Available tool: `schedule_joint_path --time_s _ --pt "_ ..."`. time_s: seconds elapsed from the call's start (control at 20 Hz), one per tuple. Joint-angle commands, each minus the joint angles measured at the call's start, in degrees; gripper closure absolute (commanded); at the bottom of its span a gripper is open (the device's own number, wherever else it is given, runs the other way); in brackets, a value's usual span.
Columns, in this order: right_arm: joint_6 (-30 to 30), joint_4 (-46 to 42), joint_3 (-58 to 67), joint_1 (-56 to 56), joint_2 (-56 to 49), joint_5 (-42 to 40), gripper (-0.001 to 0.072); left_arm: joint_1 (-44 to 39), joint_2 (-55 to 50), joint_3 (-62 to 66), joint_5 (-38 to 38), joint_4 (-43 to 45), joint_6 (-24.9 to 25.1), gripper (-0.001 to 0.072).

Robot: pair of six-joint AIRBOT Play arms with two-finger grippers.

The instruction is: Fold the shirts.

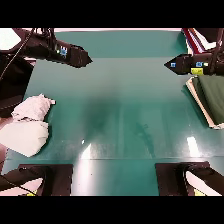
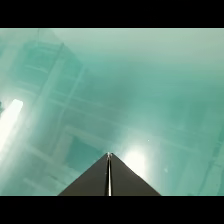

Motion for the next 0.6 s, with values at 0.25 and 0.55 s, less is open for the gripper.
schedule_joint_path --time_s 0.25,0.55 --pt "-0.02 0.04 0.07 0.11 0.04 -0.09 0.0697 0.02 -0.02 0.02 0.11 0.02 0.00 0.0681" --pt "-0.02 0.04 0.07 0.11 0.04 -0.09 0.0697 0.02 -0.04 0.02 5.60 -0.02 -0.48 0.0681"
